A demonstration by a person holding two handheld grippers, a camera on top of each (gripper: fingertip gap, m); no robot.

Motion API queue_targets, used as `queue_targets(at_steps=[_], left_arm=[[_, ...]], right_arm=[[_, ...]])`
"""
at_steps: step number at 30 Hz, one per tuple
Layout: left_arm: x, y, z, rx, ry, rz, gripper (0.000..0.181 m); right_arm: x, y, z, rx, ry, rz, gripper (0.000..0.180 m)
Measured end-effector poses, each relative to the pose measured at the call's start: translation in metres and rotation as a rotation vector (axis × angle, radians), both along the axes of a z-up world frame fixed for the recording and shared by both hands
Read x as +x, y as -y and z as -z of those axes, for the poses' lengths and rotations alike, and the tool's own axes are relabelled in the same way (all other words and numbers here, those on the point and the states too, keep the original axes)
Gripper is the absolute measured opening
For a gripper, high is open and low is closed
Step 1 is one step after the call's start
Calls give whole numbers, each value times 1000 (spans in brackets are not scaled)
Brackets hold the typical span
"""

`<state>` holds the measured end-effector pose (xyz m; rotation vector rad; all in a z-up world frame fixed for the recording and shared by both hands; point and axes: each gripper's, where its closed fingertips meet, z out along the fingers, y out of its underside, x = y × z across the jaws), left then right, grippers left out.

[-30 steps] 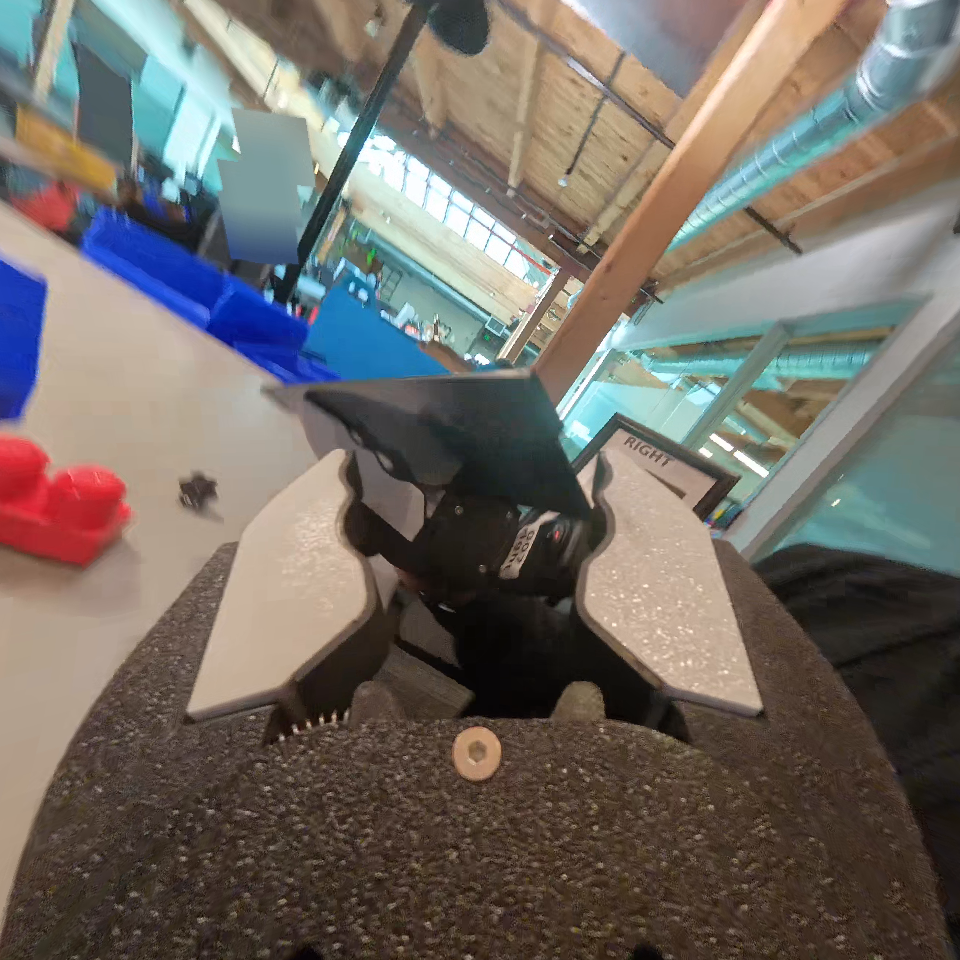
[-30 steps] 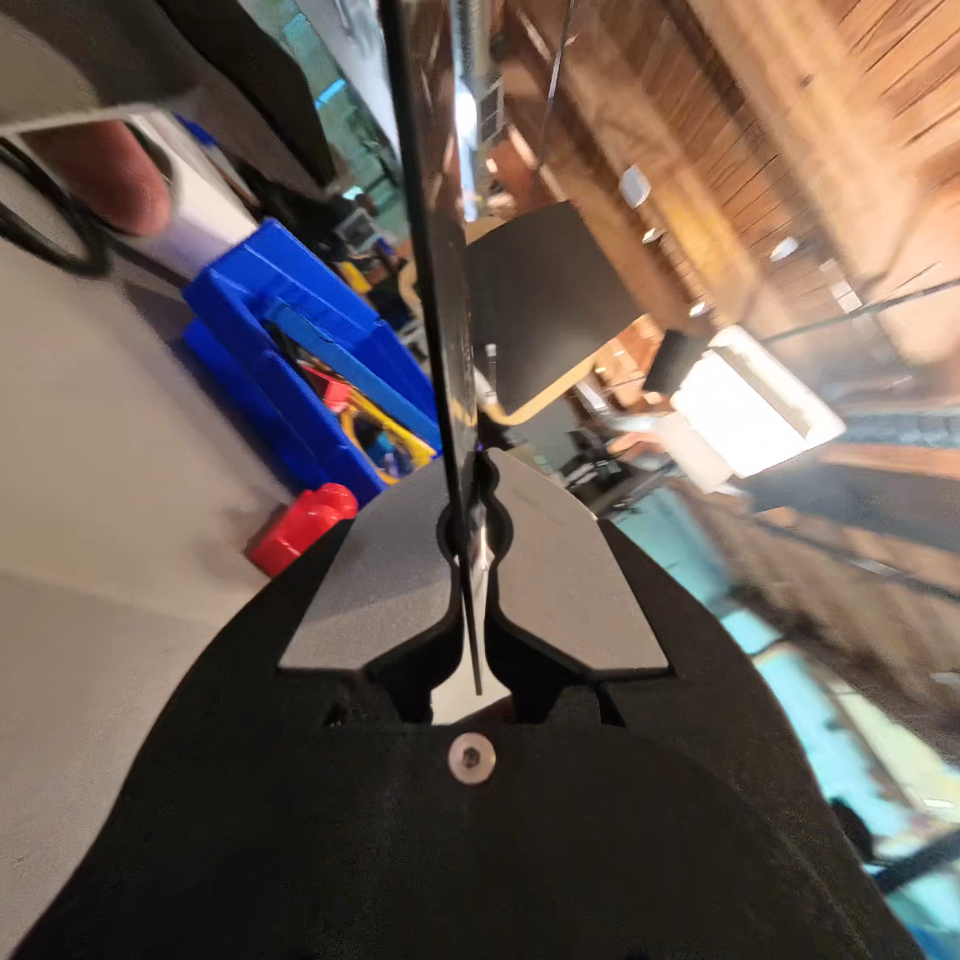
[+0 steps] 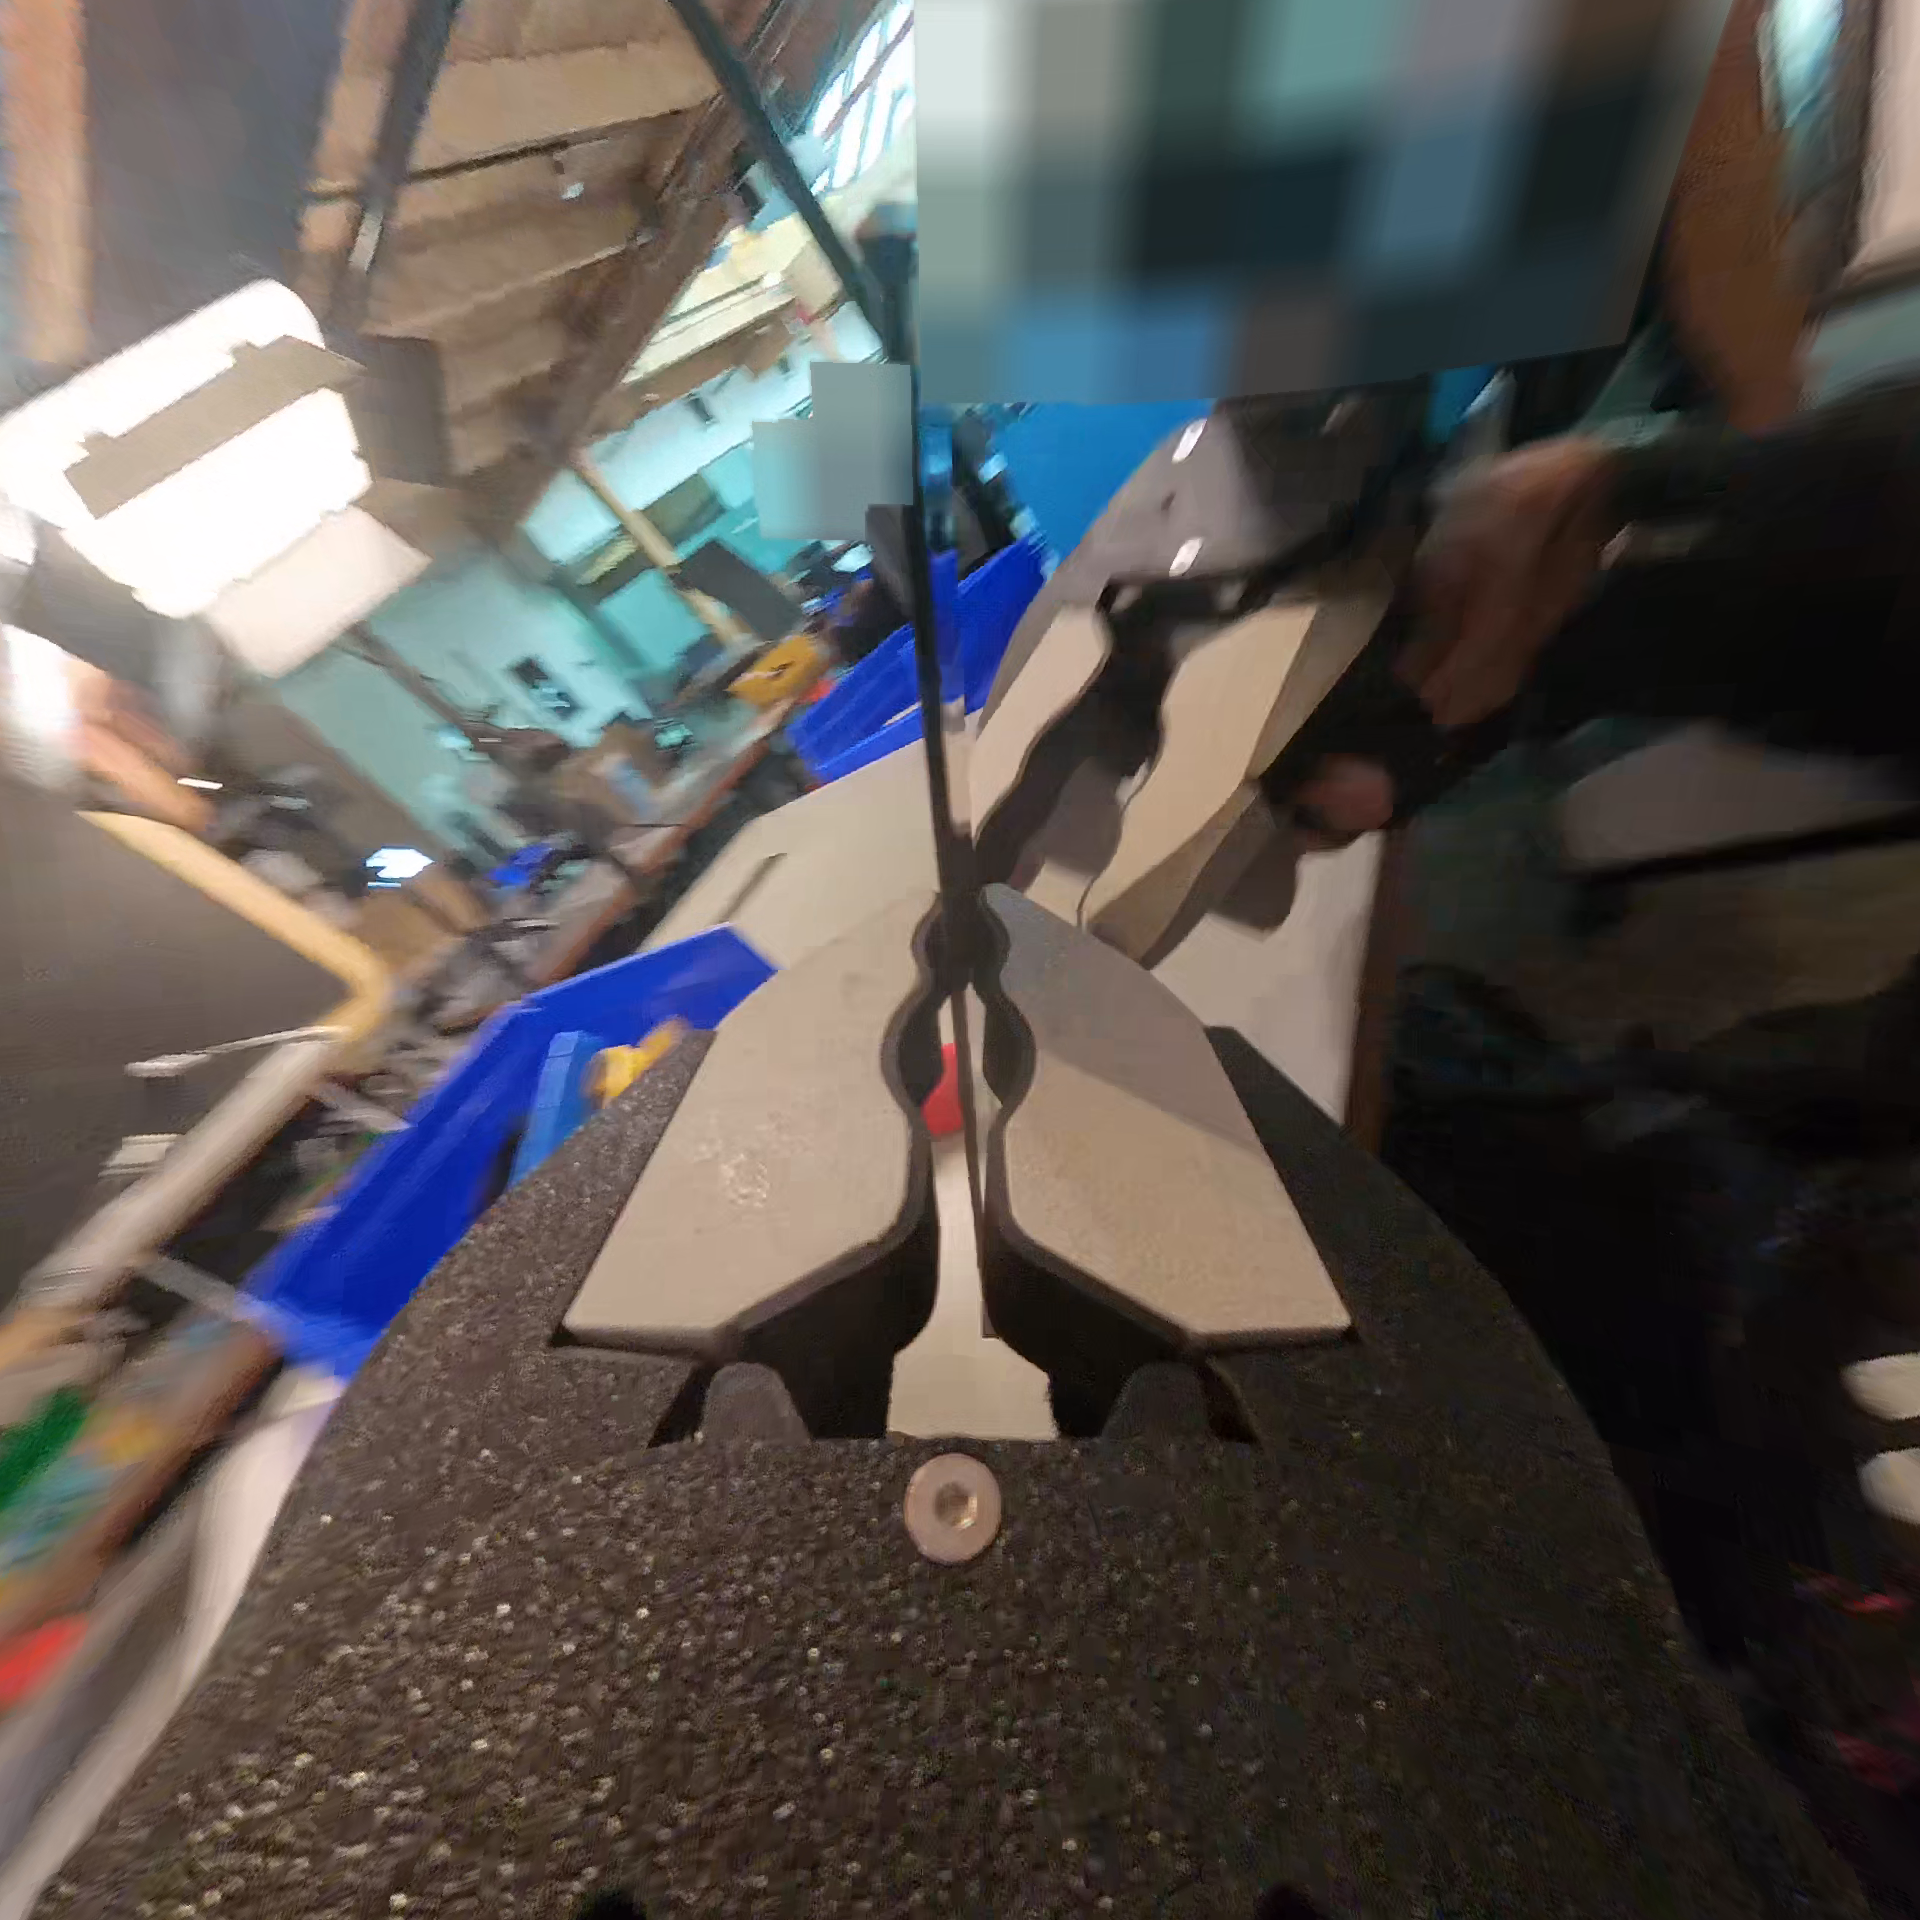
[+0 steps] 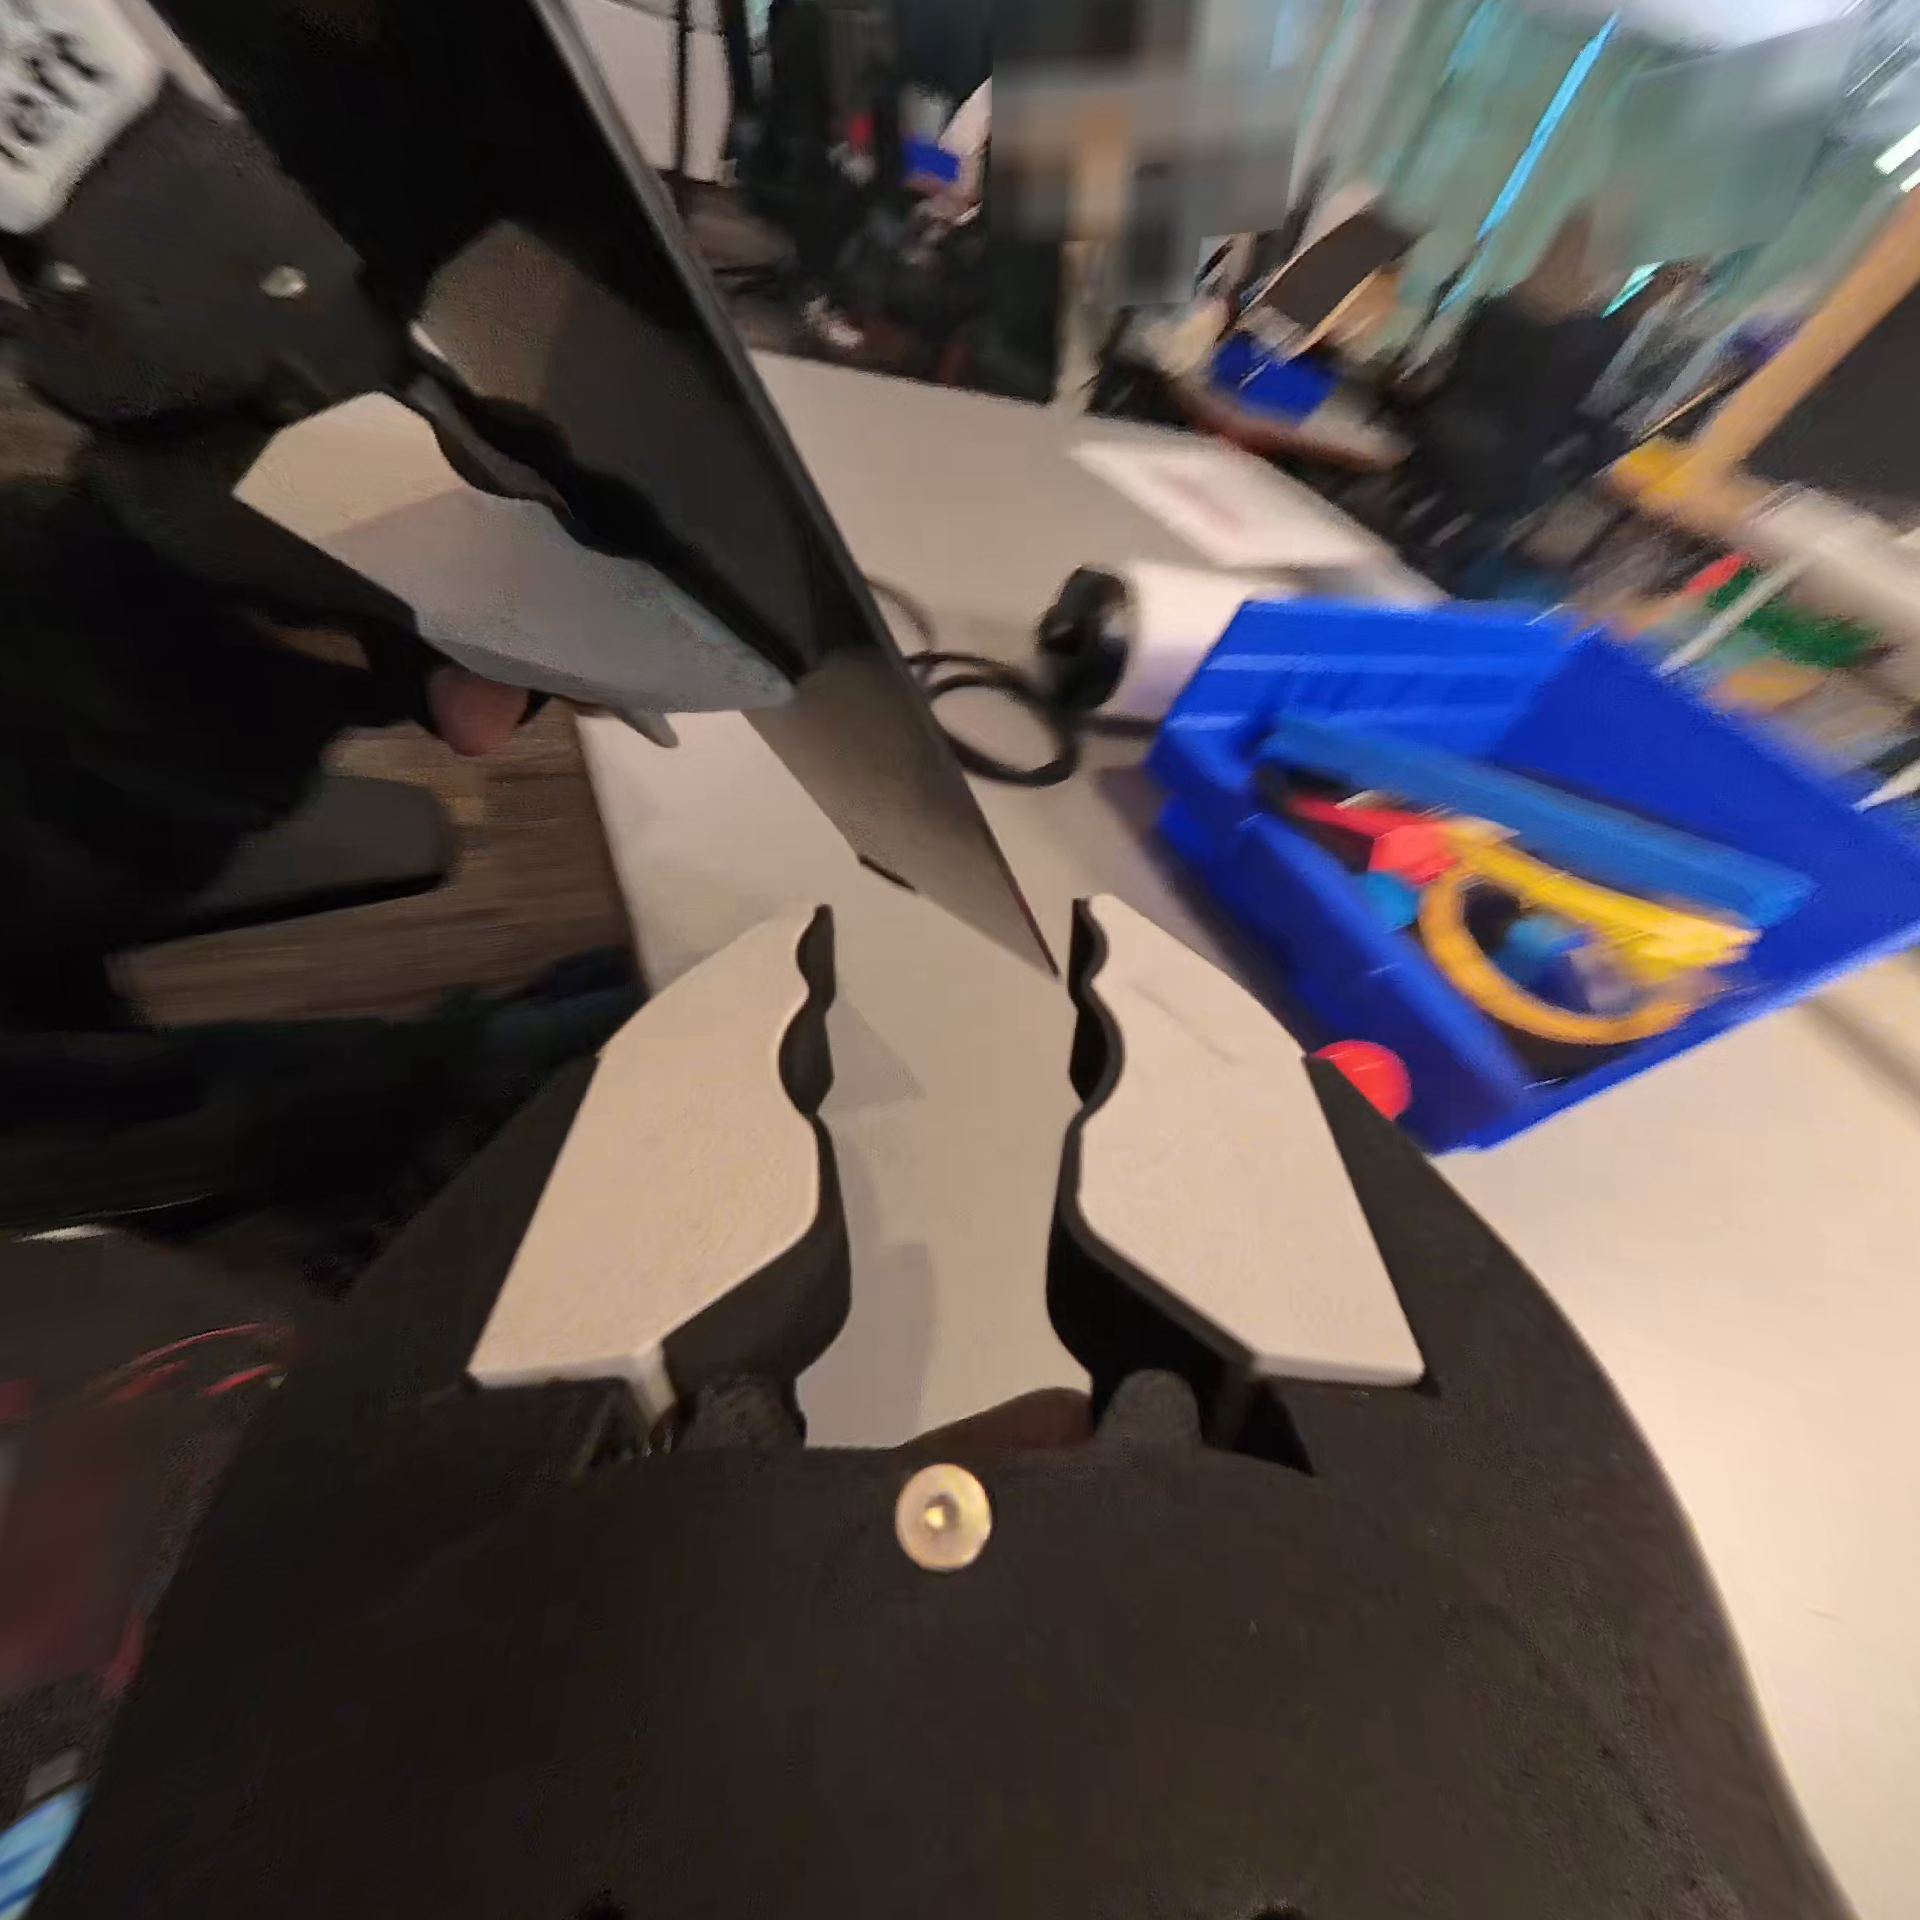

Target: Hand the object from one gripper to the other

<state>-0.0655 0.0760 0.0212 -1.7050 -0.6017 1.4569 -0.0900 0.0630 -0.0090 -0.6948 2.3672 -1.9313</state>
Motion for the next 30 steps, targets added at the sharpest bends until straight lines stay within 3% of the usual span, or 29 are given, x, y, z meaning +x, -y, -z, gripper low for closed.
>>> queue_targets(at_steps=[6,13,16,18,20,23,27,30], left_arm=[[1,38,-4,-580,-114,-377,2],[-2,52,2,-838,-94,-509,2],[-7,46,10,-867,-93,-470,2],[-10,39,13,-856,-105,-431,3],[-12,40,12,-811,-120,-446,7],[-10,41,5,-610,-163,-396,41],[3,44,-19,-155,-268,-245,63],[22,52,-49,296,-398,-68,71]], right_arm=[[-4,-9,-46,-422,-507,169,48],[16,-14,-53,-611,-986,259,53],[20,-6,-38,-580,-1098,243,42],[21,0,-25,-546,-1136,228,14],[15,6,-13,-492,-1133,231,1],[-3,12,-10,-466,-1080,300,0],[-17,10,-20,-503,-873,344,1],[-15,1,-34,-556,-589,320,1]])
